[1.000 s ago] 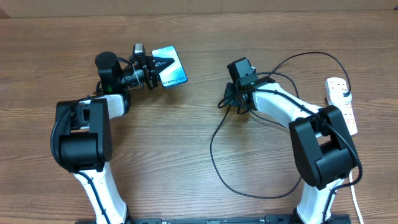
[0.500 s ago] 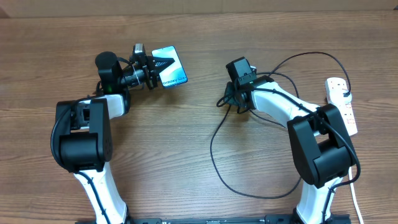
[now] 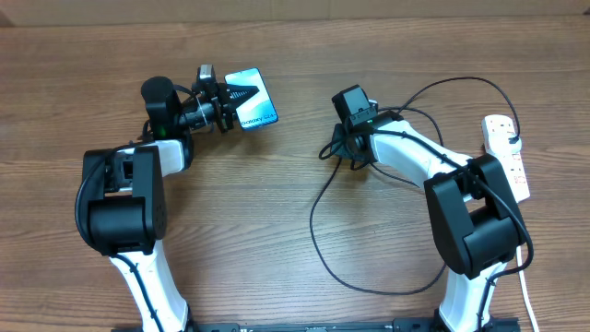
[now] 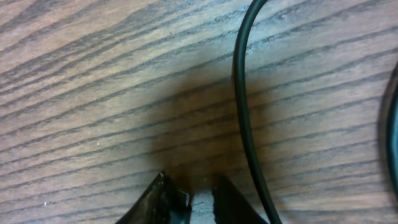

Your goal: Plug charger to phone and switch on socket

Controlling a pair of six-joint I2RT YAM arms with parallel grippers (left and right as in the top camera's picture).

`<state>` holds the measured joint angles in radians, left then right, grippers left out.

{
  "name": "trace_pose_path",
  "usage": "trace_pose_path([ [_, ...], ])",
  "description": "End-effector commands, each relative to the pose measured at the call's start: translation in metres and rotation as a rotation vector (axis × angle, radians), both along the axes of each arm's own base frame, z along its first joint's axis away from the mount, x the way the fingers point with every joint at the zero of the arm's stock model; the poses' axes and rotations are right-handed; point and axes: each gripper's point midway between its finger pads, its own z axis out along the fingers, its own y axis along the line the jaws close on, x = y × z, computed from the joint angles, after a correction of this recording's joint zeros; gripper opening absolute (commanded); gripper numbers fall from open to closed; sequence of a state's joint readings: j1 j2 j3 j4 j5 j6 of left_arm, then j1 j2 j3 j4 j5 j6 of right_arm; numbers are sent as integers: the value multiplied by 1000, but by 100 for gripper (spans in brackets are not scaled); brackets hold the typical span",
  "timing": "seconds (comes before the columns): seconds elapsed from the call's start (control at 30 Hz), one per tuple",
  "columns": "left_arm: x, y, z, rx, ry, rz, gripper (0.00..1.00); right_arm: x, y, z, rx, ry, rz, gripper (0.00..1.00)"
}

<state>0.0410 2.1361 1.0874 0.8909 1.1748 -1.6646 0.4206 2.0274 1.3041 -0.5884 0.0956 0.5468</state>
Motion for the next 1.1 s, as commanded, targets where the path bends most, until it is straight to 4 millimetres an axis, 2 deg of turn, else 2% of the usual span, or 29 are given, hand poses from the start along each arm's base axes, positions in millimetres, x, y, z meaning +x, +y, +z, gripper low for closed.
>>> trace_pose_path([
  [0.0,2,-2,11,9,-68,-26,4,-34,-1,-37,-14,149,17,31],
  [0.23,2,-2,11,10,-68,-26,4,-44,1,-38,2,192,23,36],
  [0.37,2,-2,11,10,-68,-26,4,-46,5,-35,20,211,32,56],
  [0.43,2,-2,11,10,-68,-26,5,-44,8,-32,37,214,36,56],
  [0.53,2,-2,11,9,-68,-26,4,-42,18,-25,80,223,70,54],
  [0.7,2,-2,11,10,-68,-26,4,-46,17,-23,72,246,71,47],
  [0.8,2,-2,11,9,-68,-26,4,-45,18,-22,76,237,73,37],
  [0.97,3,-2,11,8,-64,-25,4,-40,21,-22,84,216,75,35],
  [1.07,3,-2,11,8,-64,-25,4,-38,21,-22,85,208,75,29],
])
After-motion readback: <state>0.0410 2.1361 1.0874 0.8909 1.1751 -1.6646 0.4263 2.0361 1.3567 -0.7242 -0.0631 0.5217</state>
